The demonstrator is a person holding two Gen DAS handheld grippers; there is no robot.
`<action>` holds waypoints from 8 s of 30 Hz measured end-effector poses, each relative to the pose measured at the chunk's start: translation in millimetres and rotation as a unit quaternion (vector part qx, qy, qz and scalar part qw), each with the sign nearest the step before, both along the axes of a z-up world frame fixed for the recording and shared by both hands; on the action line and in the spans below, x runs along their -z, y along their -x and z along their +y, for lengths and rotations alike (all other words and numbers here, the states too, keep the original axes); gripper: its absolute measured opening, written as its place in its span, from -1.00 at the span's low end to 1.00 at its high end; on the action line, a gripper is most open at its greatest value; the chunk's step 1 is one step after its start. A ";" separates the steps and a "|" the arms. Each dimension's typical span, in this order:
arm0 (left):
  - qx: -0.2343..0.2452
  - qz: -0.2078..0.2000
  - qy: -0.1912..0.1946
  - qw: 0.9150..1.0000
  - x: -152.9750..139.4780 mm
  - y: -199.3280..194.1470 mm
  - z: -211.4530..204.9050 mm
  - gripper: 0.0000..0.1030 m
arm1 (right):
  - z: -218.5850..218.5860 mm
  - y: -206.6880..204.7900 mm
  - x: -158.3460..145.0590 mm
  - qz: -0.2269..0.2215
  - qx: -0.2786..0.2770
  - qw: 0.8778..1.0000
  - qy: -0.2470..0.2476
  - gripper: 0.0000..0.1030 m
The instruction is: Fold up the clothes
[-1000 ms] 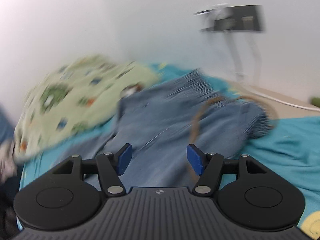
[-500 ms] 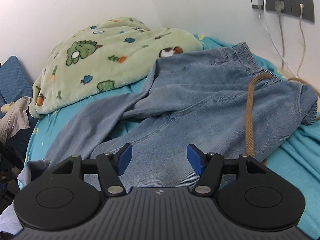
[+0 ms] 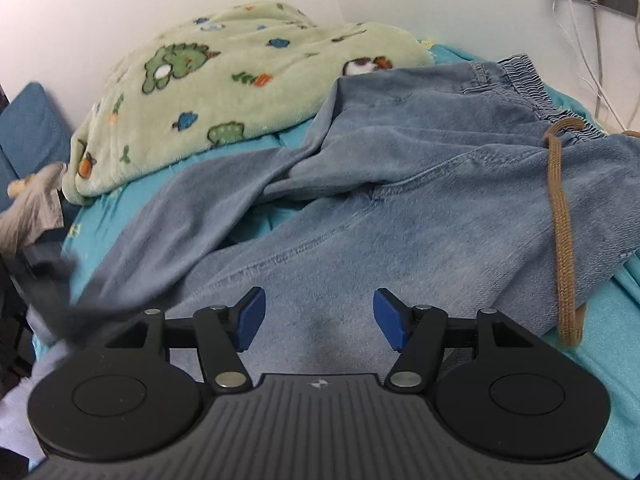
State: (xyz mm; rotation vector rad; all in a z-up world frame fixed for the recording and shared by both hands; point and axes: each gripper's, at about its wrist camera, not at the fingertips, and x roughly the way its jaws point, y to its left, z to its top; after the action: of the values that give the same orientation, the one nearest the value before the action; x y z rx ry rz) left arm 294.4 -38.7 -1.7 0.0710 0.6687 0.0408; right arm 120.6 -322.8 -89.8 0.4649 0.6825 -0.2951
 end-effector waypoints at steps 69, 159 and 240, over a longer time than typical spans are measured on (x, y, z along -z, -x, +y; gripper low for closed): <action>-0.155 -0.018 0.414 0.897 89.5 -156.1 162.3 0.29 | 43.2 -50.1 14.9 -0.050 -0.034 0.997 0.056 0.20; -0.396 0.114 0.551 0.726 123.6 180.2 270.9 0.05 | -175.3 119.3 -33.1 -0.066 0.349 0.920 -0.164 0.35; -0.169 0.060 0.530 0.829 115.7 -17.4 285.4 0.42 | -139.4 -124.7 -40.1 -0.030 0.089 0.992 0.079 -0.14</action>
State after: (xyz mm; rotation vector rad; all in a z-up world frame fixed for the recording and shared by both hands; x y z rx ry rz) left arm 311.8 246.7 -117.4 -1.1370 0.7452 0.0004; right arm 245.3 -462.2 -49.8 0.3824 0.5553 -0.4981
